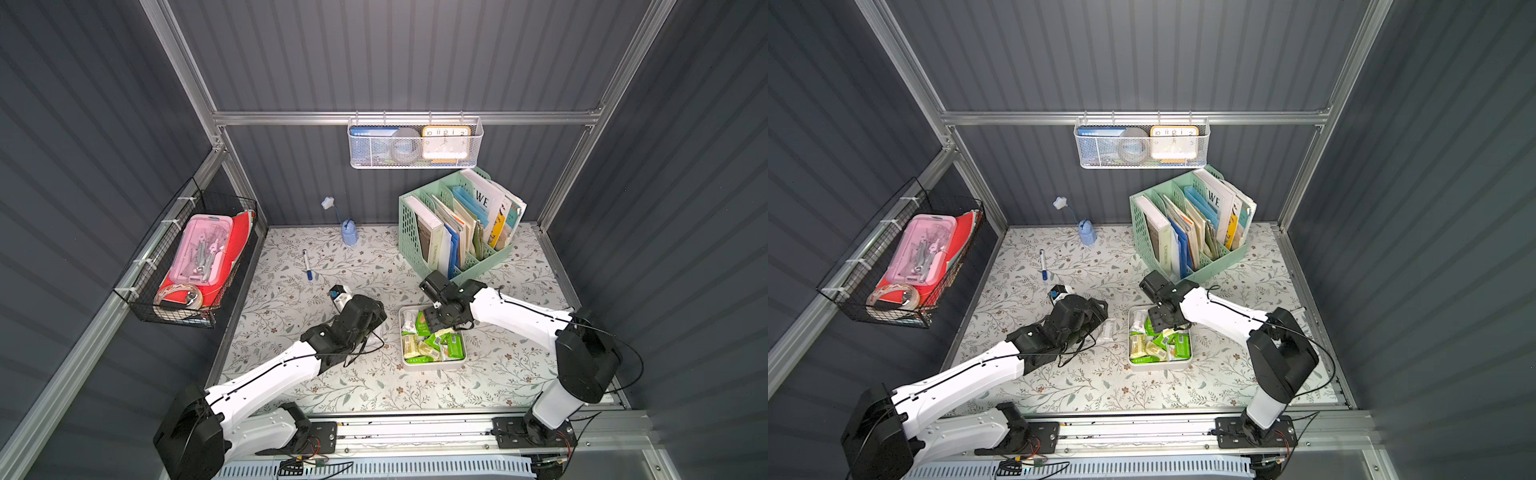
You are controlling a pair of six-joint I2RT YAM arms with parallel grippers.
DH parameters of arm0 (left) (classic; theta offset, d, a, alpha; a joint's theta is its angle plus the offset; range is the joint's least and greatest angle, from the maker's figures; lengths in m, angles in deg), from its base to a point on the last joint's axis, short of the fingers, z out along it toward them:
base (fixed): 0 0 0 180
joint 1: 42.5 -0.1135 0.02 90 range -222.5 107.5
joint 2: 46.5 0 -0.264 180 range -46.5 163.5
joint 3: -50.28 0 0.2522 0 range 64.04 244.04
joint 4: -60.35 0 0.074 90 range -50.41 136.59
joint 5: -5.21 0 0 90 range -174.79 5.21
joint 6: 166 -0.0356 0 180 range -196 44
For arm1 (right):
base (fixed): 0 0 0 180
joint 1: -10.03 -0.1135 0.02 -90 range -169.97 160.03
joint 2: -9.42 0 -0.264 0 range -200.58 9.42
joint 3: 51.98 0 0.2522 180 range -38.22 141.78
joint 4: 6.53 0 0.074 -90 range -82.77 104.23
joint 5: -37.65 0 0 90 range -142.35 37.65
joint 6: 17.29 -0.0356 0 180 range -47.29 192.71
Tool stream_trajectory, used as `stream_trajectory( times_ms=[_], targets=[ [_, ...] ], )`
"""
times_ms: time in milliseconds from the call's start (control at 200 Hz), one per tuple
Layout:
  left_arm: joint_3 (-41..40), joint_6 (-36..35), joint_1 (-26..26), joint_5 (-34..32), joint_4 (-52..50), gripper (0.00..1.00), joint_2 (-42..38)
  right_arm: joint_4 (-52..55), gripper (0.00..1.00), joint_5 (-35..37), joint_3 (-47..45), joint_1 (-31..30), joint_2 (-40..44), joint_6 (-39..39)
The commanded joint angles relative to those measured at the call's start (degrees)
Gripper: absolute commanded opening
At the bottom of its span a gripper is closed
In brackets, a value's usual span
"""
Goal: Take the cookies out of the storage box
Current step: Pick up the cookie from the storage box.
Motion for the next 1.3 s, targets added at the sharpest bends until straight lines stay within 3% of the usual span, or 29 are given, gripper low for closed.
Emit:
stream_trajectory(
  times_ms=[0,625,890,1296],
  targets=[
    [-0.82,0.86,-0.65,-1.08,-0.78,0.62,-1.81,1.70,0.66,2.43,1.90,-0.19,-1.88,0.48],
    [-4.43,3.19,-1.90,-1.63,-1.51,0.61,-5.49,0.03,0.39,2.83,0.85,-0.19,-2.56,-0.53],
    [-4.51,2.75,-3.60,0.15,-1.05,0.61,-4.77,-0.32,0.35,0.41,-0.33,-0.19,2.04,-1.43],
    [-8.49,2.14,-11.39,5.08,-1.04,0.59,-9.47,0.62,0.31,-4.57,3.25,-2.01,8.95,-3.30]
  ],
)
